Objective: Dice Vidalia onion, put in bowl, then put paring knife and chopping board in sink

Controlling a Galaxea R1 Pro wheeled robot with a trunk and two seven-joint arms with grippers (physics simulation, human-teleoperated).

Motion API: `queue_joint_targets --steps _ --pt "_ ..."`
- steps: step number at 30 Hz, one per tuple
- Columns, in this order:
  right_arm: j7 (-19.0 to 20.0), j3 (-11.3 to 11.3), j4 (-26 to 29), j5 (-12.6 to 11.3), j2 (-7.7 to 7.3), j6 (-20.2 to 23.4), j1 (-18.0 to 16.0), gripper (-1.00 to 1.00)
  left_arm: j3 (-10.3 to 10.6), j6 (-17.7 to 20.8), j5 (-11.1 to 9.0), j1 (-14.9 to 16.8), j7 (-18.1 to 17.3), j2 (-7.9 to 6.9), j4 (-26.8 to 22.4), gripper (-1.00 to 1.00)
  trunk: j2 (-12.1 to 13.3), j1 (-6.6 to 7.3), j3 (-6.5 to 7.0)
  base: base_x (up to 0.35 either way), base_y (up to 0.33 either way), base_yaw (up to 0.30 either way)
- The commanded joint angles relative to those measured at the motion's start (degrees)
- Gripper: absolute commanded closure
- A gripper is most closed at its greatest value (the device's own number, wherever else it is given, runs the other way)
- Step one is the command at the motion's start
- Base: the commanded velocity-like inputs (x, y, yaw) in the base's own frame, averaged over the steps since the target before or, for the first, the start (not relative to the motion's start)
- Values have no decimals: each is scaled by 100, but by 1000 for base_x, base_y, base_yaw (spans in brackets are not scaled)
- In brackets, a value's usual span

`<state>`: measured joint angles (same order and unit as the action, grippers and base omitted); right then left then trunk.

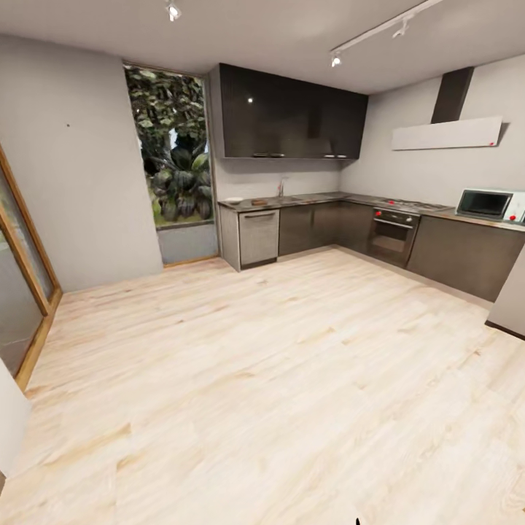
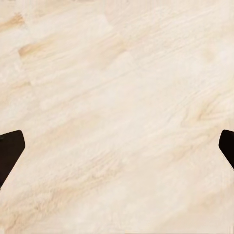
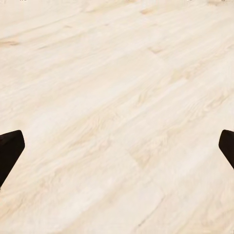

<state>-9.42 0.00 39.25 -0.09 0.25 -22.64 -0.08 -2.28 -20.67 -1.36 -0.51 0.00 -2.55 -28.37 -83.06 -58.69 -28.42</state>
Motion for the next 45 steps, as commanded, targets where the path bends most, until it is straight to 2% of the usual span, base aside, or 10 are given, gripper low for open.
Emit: queue_joint_targets --steps 1,45 --pt "-16 0 1 0 2 -12 -1 -100 0 -7 -14 -2 0 0 -6 -100 -2 -4 -4 324 0 0" --pt "-16 0 -5 0 2 -13 -1 -100 0 -16 -13 -2 -1 9 60 -100 -2 -4 -4 324 0 0"
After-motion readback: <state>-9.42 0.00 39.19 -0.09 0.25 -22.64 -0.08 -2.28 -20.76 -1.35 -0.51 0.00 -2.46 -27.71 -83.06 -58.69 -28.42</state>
